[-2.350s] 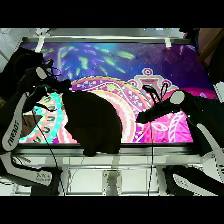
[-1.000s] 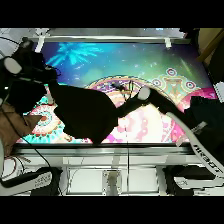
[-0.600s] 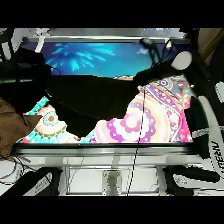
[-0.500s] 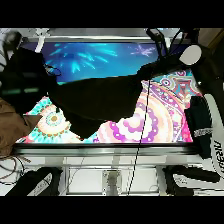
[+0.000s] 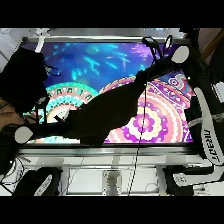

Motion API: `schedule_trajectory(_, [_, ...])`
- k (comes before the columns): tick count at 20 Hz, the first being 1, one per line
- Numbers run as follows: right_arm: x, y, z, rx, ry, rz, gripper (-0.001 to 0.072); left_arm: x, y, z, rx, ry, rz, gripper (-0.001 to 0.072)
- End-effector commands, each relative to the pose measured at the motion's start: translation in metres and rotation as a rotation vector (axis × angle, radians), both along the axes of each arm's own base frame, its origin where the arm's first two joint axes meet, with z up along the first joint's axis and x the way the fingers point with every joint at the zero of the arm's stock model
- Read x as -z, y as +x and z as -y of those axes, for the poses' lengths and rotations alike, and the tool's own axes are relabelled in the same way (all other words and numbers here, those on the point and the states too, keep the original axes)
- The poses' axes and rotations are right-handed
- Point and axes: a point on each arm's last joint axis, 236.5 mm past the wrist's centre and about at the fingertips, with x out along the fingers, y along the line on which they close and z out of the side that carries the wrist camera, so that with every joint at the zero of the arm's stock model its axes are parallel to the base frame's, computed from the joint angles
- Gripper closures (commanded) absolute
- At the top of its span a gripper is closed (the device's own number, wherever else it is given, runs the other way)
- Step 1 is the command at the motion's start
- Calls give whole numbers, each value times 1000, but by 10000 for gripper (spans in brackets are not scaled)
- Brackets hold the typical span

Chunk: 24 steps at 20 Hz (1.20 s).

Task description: Fold the clothes and pants, and hang the long-sleeved shirts on hangers.

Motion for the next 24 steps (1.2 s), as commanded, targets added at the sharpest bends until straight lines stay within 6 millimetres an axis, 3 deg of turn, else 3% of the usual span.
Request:
schedule_trajectory(1, [5,11,7,30,-2,-3,291,3,5,3,-39,-38,50,684])
schedule_trajectory(2, [-2,10,16,40,-7,0,291,-1,9,6,-46,-59,69,665])
schedule_trajectory(3, [-12,8,27,50,-16,-2,292,-7,16,9,-55,-83,99,448])
schedule_trajectory(4, [-22,3,41,64,-24,-12,291,-17,24,11,-65,-98,142,89])
schedule_trajectory(5, [-31,-6,57,78,-35,-27,291,-28,32,10,-70,-101,178,-5])
schedule_trajectory(7, [-44,-32,99,127,-80,-79,292,-49,40,0,-85,-77,219,0])
schedule_trajectory(8, [-48,-45,117,148,-88,-107,292,-49,38,-8,-100,-58,200,0])
schedule_trajectory(11, [-52,-73,141,233,10,-101,292,-11,2,-29,-218,-35,-27,0])
schedule_trajectory(13, [-27,-98,145,273,36,-139,289,10,-7,-30,-285,-63,-92,0])
schedule_trajectory(15, [10,-121,140,289,48,-202,279,11,5,-14,-315,-166,-64,0])
schedule_trajectory(19, [69,-158,108,289,178,-394,257,14,17,-3,-325,-226,-62,8])
schedule_trajectory(20, [73,-163,99,288,221,-424,259,18,17,-3,-324,-222,-73,197])
schedule_trajectory(21, [72,-165,91,284,262,-441,268,19,17,-3,-325,-221,-78,535])
schedule_trajectory(22, [67,-165,85,276,292,-443,267,18,19,-3,-324,-221,-69,680])
schedule_trajectory(24, [53,-158,75,269,352,-424,268,16,21,-4,-318,-220,-55,683])
